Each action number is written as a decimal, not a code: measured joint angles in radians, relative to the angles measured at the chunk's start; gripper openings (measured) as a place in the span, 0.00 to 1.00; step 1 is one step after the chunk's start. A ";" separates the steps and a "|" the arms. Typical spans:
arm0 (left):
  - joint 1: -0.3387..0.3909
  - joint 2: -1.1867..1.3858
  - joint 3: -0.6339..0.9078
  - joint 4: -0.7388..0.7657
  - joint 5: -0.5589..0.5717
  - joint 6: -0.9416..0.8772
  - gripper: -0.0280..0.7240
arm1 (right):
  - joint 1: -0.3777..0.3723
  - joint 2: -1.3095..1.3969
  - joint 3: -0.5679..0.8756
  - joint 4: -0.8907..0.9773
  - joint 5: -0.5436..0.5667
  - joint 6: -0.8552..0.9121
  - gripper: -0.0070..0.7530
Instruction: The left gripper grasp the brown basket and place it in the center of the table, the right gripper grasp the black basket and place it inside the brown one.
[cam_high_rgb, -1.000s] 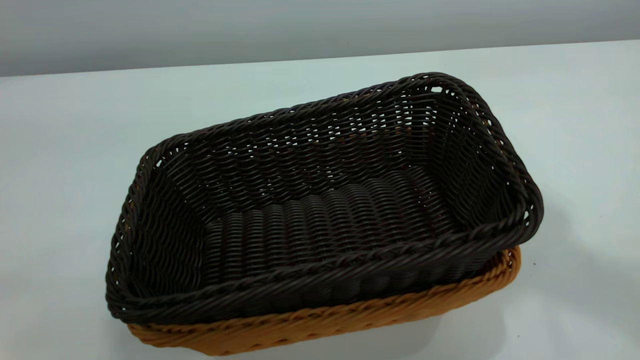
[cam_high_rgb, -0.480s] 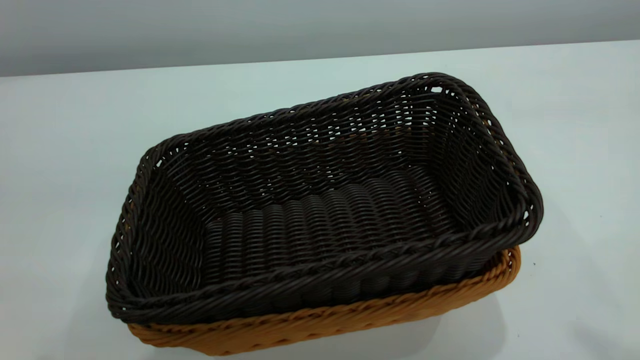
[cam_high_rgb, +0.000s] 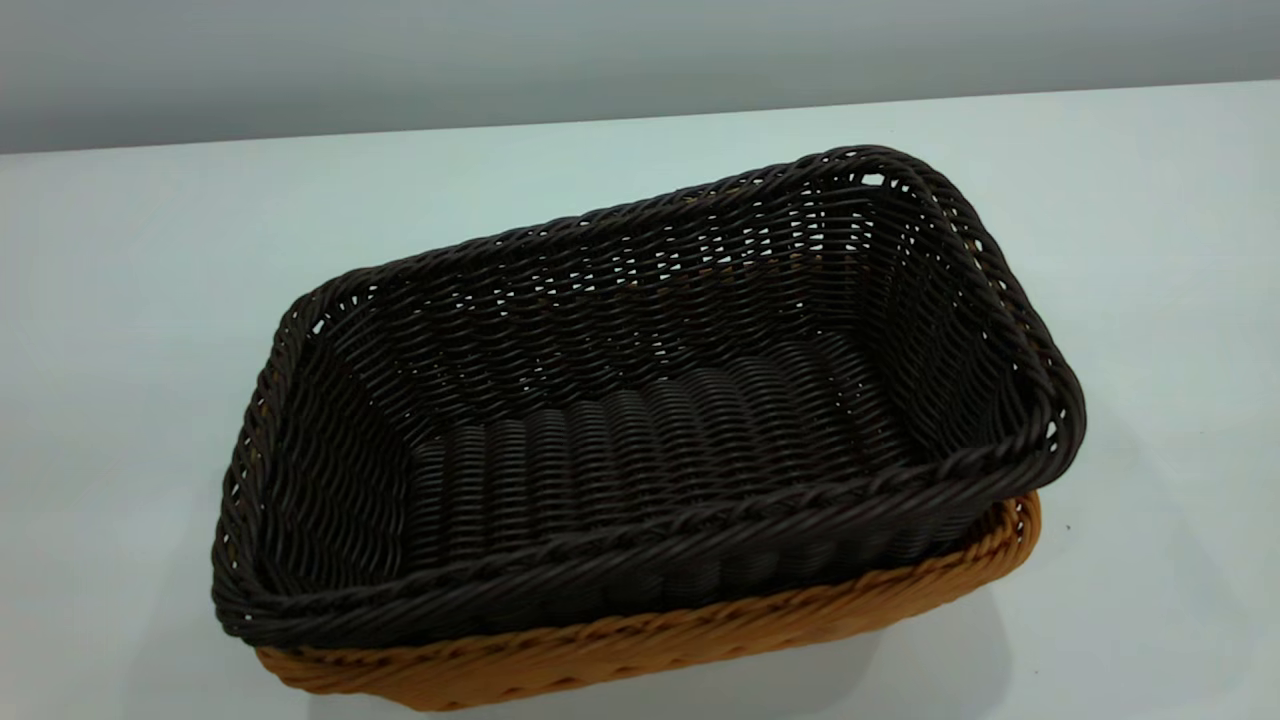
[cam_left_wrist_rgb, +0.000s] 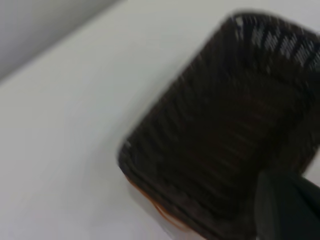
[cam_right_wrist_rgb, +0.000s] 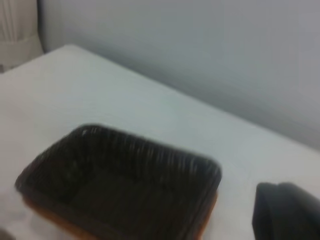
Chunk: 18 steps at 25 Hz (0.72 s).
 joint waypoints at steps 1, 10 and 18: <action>0.000 -0.001 0.017 -0.017 -0.004 0.000 0.04 | 0.000 -0.035 0.036 0.000 0.003 0.016 0.01; 0.000 -0.035 0.063 -0.072 0.063 0.017 0.04 | 0.000 -0.267 0.248 -0.052 0.102 0.117 0.01; 0.000 -0.162 0.124 -0.098 0.150 0.016 0.04 | -0.001 -0.314 0.281 -0.120 0.148 0.133 0.01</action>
